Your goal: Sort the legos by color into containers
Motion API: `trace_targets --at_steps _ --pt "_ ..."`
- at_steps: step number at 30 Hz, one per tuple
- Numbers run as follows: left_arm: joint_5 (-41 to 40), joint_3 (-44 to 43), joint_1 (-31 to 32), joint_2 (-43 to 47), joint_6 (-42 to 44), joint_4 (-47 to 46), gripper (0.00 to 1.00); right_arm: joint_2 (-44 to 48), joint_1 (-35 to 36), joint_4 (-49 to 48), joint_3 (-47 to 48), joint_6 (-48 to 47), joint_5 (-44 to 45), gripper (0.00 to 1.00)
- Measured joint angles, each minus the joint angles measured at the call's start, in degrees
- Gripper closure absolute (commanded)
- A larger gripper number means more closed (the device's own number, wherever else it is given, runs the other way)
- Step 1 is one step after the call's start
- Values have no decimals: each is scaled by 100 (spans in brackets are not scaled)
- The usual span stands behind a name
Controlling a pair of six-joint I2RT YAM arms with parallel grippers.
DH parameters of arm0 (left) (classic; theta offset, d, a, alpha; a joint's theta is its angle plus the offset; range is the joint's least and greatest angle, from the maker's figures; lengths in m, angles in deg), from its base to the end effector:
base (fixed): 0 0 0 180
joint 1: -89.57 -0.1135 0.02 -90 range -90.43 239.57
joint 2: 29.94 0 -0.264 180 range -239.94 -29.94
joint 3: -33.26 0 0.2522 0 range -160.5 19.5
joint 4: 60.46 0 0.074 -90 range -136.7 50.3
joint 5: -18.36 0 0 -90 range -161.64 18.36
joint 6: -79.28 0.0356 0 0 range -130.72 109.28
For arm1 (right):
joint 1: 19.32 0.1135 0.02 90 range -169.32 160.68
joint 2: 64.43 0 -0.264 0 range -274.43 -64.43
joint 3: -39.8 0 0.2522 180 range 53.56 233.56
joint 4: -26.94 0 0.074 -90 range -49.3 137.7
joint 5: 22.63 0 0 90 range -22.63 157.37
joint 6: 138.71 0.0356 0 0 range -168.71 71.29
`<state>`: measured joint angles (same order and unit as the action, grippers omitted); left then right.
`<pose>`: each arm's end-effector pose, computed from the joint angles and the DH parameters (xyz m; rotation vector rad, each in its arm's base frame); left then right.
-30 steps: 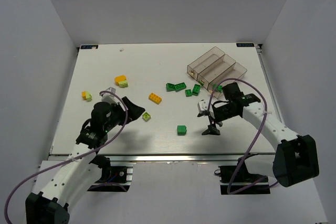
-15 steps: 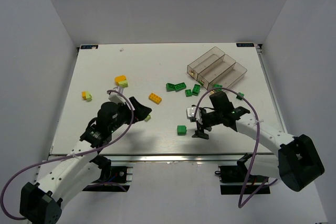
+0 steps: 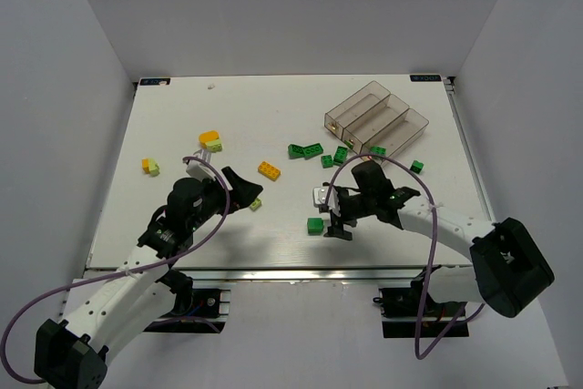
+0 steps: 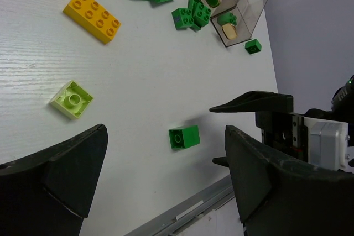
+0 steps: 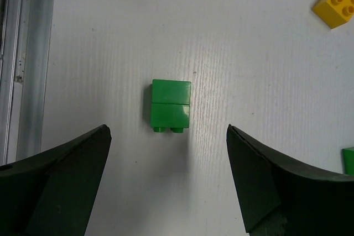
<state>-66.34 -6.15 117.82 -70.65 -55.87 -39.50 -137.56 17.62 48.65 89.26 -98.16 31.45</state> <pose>0.1511 -0.0849 0.2385 -0.2412 2.0626 -0.9096 0.1845 0.1649 0.1917 -1.7479 1.4270 0.6207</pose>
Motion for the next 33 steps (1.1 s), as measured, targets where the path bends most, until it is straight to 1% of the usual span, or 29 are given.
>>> trace_targets --at_steps 13,17,23,24,28,33 --pt "-2 2 0 55 -59 4 5 -691 98 -118 2 79 122 13" --pt "-2 2 0 74 -79 7 5 -828 151 -219 4 114 153 15" --pt "0 2 0 131 -92 7 5 -1088 210 -260 149 175 286 23" --pt "-2 2 0 140 -94 7 5 -1145 223 -260 188 188 310 25" --pt "-9 2 0 164 -92 11 5 -1237 297 -258 267 188 409 28" --pt "-31 2 0 201 -92 13 5 -1237 372 -258 269 166 466 33"
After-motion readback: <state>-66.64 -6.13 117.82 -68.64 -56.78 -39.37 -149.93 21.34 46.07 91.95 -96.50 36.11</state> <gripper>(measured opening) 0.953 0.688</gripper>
